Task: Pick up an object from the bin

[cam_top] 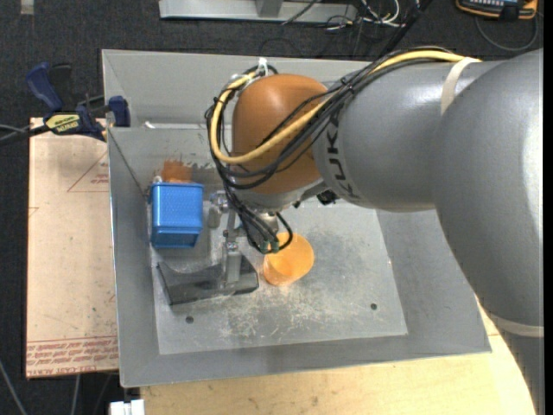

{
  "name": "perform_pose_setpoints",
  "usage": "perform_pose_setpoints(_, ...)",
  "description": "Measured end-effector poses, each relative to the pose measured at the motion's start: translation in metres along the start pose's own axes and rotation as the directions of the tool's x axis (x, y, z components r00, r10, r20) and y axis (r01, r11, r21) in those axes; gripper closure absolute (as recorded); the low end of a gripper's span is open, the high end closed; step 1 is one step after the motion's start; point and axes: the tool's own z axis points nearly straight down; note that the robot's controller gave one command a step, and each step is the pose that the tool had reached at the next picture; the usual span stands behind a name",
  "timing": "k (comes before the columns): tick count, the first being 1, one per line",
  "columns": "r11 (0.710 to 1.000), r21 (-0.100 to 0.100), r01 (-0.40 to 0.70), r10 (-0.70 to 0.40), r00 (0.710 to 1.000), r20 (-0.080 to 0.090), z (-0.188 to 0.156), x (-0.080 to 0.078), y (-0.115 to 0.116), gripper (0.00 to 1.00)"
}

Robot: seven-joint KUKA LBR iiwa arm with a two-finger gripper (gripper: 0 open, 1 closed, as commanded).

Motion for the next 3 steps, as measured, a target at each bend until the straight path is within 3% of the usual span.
perform_pose_setpoints(1,0.997,0.002,0.081,-0.081,0.997,-0.008,0.031,0.044,0.016,0.00)
perform_pose_setpoints(2,0.991,-0.003,0.134,-0.134,0.991,0.009,0.084,0.064,-0.002,1.00)
perform_pose_setpoints(3,0.991,-0.003,0.134,-0.134,0.991,0.009,0.084,0.064,-0.002,1.00)
